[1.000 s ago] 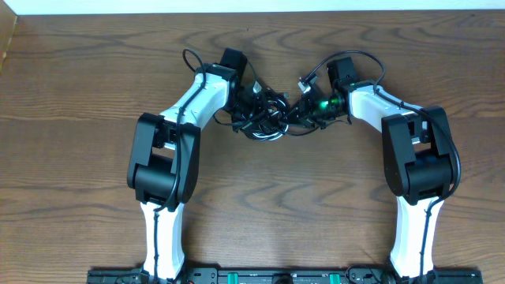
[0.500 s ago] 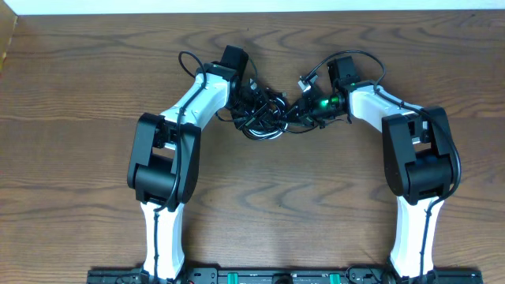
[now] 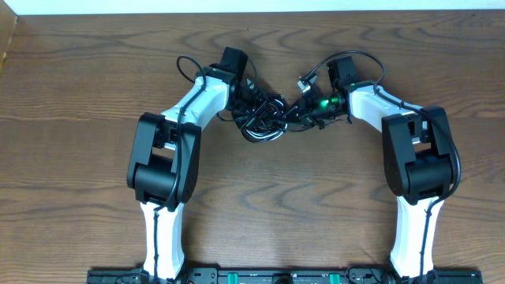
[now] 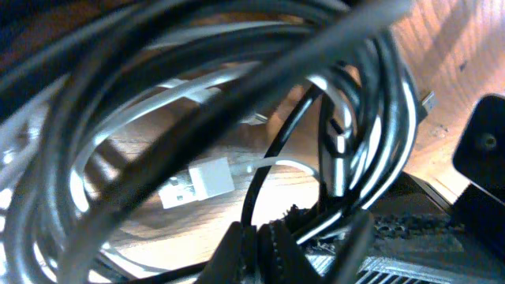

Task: Untangle cables

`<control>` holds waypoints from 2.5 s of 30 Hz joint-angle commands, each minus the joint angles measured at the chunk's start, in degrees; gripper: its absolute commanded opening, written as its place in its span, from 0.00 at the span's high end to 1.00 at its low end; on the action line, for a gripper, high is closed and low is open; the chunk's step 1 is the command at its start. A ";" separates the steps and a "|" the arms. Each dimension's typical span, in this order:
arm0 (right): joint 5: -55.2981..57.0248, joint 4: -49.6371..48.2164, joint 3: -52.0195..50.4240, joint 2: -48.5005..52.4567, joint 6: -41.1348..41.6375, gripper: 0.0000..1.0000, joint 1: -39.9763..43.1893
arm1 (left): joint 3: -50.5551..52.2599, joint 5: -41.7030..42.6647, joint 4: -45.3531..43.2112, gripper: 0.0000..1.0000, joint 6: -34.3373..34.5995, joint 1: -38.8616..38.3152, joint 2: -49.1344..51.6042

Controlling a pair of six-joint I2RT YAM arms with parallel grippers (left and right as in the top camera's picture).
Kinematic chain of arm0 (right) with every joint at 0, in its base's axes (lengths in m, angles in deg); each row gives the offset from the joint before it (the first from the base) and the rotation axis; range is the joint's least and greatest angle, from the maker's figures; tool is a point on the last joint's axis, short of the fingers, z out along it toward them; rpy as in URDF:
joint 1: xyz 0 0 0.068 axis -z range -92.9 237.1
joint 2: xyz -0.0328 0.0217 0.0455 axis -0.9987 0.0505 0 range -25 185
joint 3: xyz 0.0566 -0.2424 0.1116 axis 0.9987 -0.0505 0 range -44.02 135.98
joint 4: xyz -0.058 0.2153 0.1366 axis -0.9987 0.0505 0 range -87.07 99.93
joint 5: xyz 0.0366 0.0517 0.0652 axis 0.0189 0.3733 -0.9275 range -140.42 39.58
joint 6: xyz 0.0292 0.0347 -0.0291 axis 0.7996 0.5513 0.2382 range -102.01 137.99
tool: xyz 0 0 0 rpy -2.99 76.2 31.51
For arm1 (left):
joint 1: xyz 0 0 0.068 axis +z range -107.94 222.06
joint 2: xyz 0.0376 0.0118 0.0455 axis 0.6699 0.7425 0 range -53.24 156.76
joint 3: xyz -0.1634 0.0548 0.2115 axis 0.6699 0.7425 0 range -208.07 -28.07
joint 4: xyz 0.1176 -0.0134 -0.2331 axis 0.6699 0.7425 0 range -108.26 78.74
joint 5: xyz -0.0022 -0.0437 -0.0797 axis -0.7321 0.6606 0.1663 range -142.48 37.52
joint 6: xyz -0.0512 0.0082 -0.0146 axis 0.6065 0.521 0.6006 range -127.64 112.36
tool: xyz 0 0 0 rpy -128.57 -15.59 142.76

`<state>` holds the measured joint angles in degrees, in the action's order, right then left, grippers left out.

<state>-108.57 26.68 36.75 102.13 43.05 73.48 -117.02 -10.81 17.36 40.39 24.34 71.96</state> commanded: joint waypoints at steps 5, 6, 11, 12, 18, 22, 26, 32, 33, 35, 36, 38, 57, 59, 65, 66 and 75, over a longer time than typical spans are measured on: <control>-4.76 -0.39 0.00 0.39 -1.14 0.99 0.48 | 0.76 9.97 -0.63 0.93 0.20 1.64 0.98; -4.33 -0.39 0.00 0.39 -1.14 0.99 0.57 | 0.76 11.23 -0.66 0.93 0.02 2.05 0.90; 0.02 0.02 0.00 0.39 -1.55 0.99 0.63 | 0.74 17.11 -1.53 0.93 -1.92 4.48 0.46; 1.46 0.28 0.00 0.39 -1.57 0.99 0.63 | 0.74 18.84 -1.99 0.93 -1.97 5.27 0.46; 1.46 0.28 0.00 0.39 -1.55 0.99 0.46 | 0.76 18.32 -2.71 0.93 -5.20 5.90 0.48; 1.46 0.31 0.00 0.39 -1.55 0.99 0.48 | 0.76 11.63 0.61 0.84 -5.53 5.90 0.48; 1.44 0.31 0.00 0.39 -1.55 0.99 0.44 | 0.87 7.67 3.34 0.66 -5.51 4.70 0.50; 1.46 0.39 0.00 0.39 -1.55 0.99 0.46 | 1.22 7.72 3.17 0.61 -3.89 3.08 0.61; 1.44 0.48 0.00 0.39 -1.53 0.99 0.46 | 1.68 7.06 1.97 0.61 -3.37 2.60 0.94; 1.44 0.48 0.00 0.39 -1.53 0.99 0.46 | 2.01 7.39 1.79 0.61 -1.77 2.34 1.49; 1.44 0.48 0.00 0.39 -1.53 0.99 0.46 | 2.23 7.74 1.55 0.61 -1.33 2.19 1.64; 1.44 0.48 0.00 0.39 -1.53 0.99 0.46 | 2.45 8.17 0.63 0.61 -0.90 1.99 1.81; 1.46 0.76 0.00 0.39 -1.55 0.99 0.44 | 2.47 14.73 -6.75 0.92 4.63 0.31 4.48; 1.46 0.76 0.00 0.39 -1.55 0.99 0.46 | 2.49 14.97 -6.82 0.93 4.61 0.70 4.46; 4.66 1.60 0.00 0.39 -2.01 0.99 0.46 | 2.47 18.64 -6.84 0.93 3.06 2.69 4.22; 5.22 1.81 0.00 0.39 -2.01 0.99 0.46 | 2.47 19.45 -6.91 0.93 2.84 2.95 4.22; 9.42 2.78 0.00 0.39 -1.97 0.99 0.24 | 2.47 27.23 -12.68 0.93 1.16 4.04 4.22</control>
<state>-102.65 28.58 36.86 102.13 42.28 74.24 -114.55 10.46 6.34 42.88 27.75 76.21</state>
